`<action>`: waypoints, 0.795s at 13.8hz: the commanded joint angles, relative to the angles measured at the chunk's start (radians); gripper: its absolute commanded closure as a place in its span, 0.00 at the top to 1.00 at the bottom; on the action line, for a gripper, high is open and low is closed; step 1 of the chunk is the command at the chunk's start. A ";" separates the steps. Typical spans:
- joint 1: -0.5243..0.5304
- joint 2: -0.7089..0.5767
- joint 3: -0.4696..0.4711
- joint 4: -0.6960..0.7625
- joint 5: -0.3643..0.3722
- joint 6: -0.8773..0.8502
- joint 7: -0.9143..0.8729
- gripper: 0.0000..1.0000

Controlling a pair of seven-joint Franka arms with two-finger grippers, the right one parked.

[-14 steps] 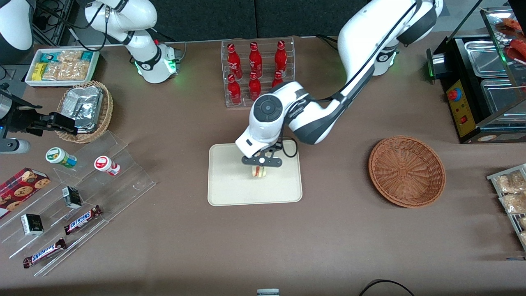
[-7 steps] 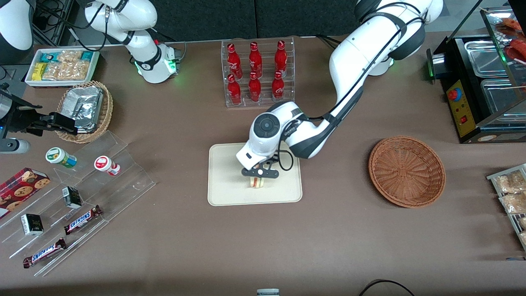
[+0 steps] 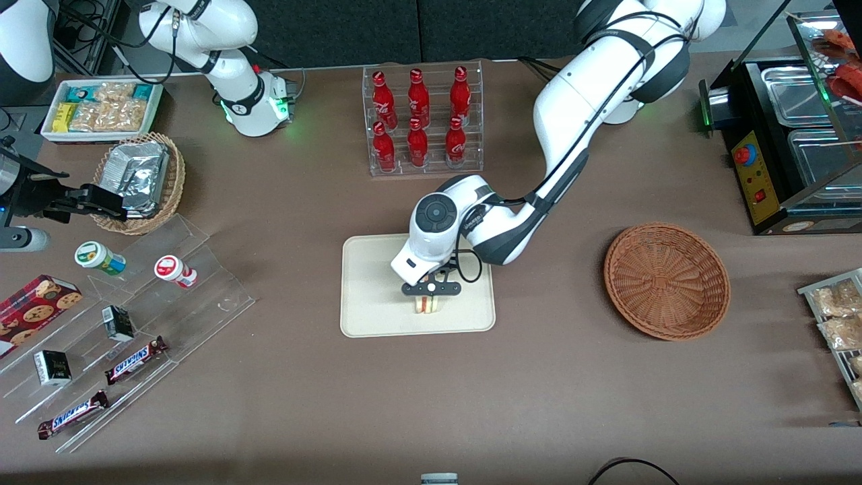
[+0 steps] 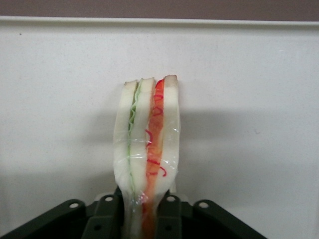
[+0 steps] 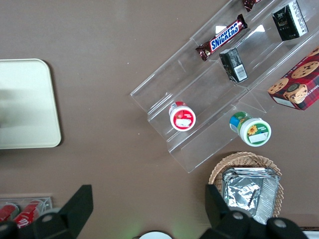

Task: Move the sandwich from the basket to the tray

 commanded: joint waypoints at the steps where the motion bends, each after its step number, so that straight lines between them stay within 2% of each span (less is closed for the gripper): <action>1: -0.031 0.016 0.027 0.035 0.020 0.009 -0.031 0.92; 2: -0.030 0.007 0.027 0.035 0.018 0.005 -0.034 0.99; 5: 0.030 -0.047 0.018 0.025 0.003 0.000 -0.031 0.99; 9: 0.102 -0.245 0.018 -0.085 0.000 -0.111 -0.014 0.99; 11: 0.175 -0.372 0.006 -0.216 -0.029 -0.107 -0.003 0.99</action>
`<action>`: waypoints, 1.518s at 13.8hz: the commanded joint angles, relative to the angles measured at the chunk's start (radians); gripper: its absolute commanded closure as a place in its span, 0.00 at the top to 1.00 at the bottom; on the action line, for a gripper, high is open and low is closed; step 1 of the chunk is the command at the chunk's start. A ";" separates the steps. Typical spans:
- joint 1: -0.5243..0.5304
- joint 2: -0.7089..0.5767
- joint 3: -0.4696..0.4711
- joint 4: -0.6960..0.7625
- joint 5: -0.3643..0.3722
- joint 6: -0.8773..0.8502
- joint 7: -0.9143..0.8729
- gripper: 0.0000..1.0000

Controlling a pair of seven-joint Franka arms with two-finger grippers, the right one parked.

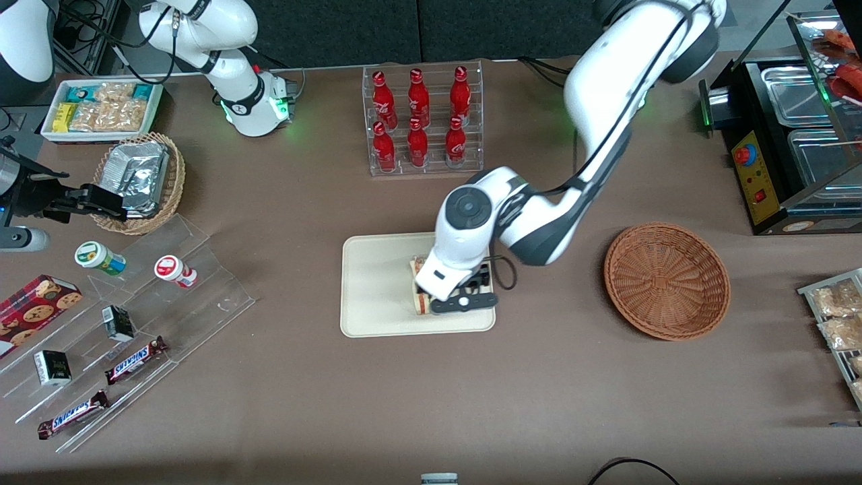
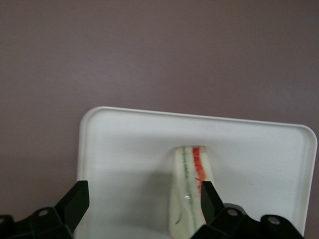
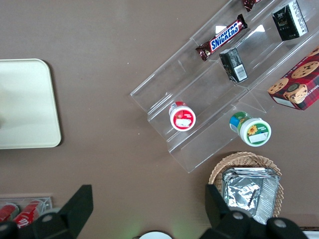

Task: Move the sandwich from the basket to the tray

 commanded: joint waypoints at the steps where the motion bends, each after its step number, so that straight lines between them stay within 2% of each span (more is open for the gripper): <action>1: 0.117 -0.222 -0.031 -0.244 -0.059 0.012 0.057 0.99; 3: 0.239 -0.317 -0.068 -0.344 -0.138 0.013 0.218 0.99; 9: 0.525 -0.576 -0.071 -0.623 -0.339 0.000 0.690 0.99; 12: 0.625 -0.690 -0.065 -0.728 -0.393 -0.015 0.862 0.99; 16: 0.729 -0.811 -0.054 -0.713 -0.455 -0.177 0.964 0.99; 21: 0.732 -0.856 0.016 -0.529 -0.444 -0.409 0.970 0.99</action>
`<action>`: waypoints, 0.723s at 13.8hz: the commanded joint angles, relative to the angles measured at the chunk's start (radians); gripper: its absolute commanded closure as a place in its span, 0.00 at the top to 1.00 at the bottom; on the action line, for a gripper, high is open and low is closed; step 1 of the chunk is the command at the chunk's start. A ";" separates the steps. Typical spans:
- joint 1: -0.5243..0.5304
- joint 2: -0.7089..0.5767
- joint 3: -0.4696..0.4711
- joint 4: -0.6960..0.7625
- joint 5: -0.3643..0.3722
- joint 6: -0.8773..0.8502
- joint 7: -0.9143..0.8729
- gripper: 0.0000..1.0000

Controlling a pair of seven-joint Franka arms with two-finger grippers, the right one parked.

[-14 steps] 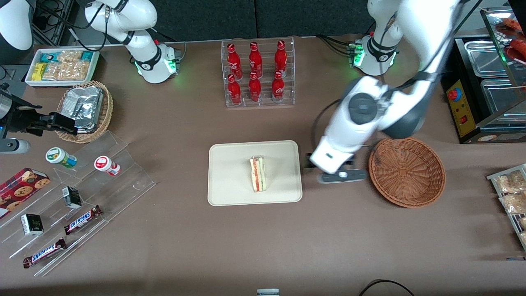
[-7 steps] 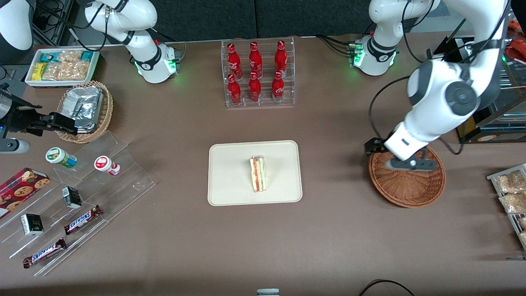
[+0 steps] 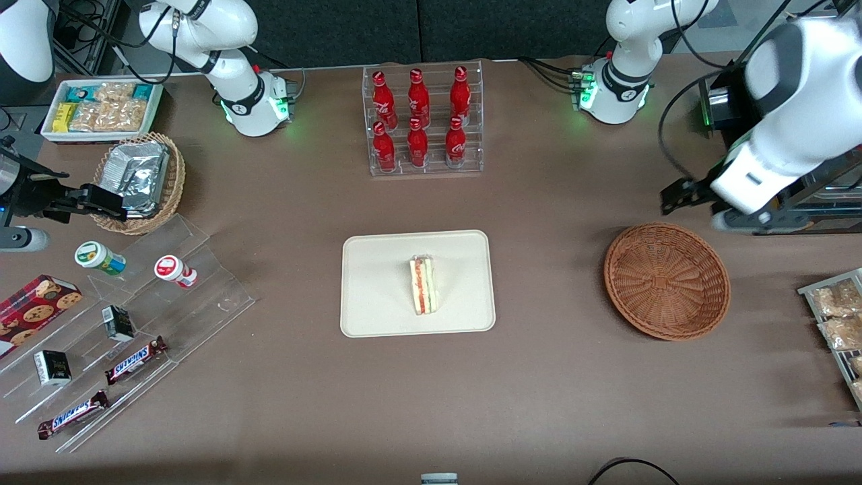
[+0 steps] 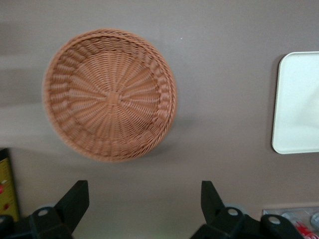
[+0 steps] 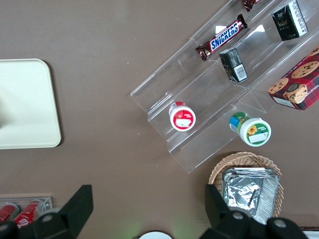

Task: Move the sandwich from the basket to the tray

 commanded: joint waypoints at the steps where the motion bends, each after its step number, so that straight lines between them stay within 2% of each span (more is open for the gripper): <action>1: 0.010 -0.005 0.020 0.105 -0.006 -0.092 0.018 1.00; 6: 0.008 -0.002 0.029 0.206 0.017 -0.166 0.008 1.00; 10: 0.000 0.012 0.021 0.240 0.088 -0.201 0.005 1.00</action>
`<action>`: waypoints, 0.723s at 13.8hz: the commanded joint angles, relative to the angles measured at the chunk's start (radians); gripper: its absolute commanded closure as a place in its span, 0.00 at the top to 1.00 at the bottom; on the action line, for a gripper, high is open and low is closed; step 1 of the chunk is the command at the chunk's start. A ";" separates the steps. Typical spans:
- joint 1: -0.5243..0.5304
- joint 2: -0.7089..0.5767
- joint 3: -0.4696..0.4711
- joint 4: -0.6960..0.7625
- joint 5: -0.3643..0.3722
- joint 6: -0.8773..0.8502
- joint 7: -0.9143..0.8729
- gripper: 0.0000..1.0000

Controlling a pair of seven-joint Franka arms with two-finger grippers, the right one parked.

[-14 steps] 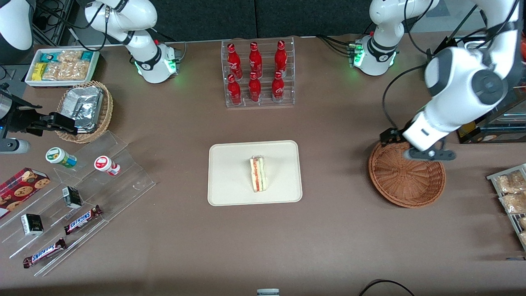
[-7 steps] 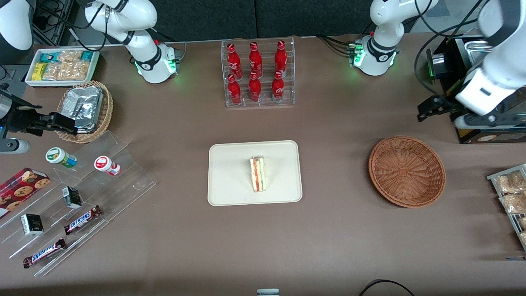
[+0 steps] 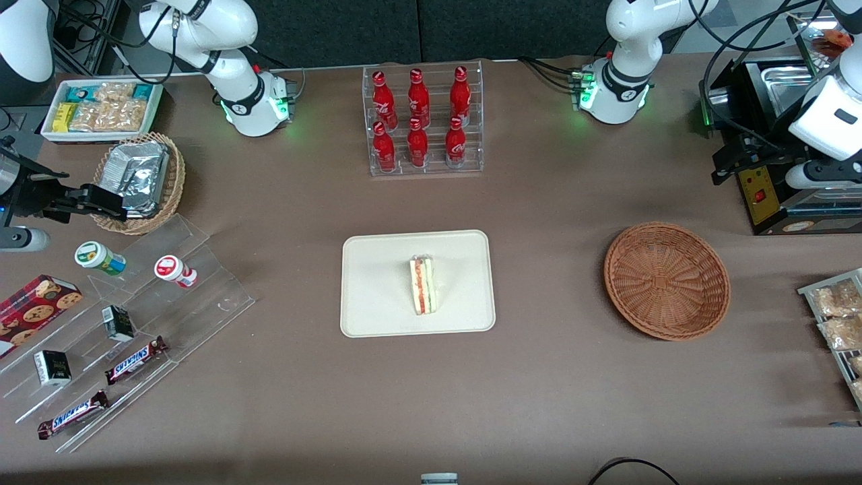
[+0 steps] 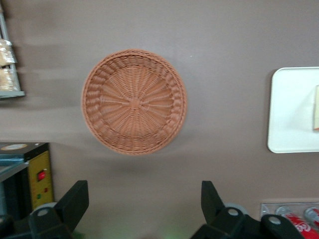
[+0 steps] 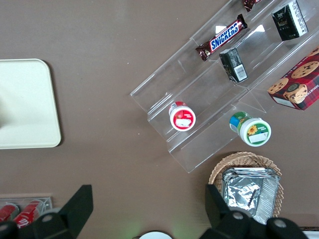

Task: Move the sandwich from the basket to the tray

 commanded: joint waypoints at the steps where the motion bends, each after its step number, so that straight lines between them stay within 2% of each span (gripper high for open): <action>1: 0.000 0.019 -0.008 0.038 0.028 -0.035 -0.001 1.00; 10: -0.001 0.025 -0.010 0.050 0.022 -0.033 -0.002 1.00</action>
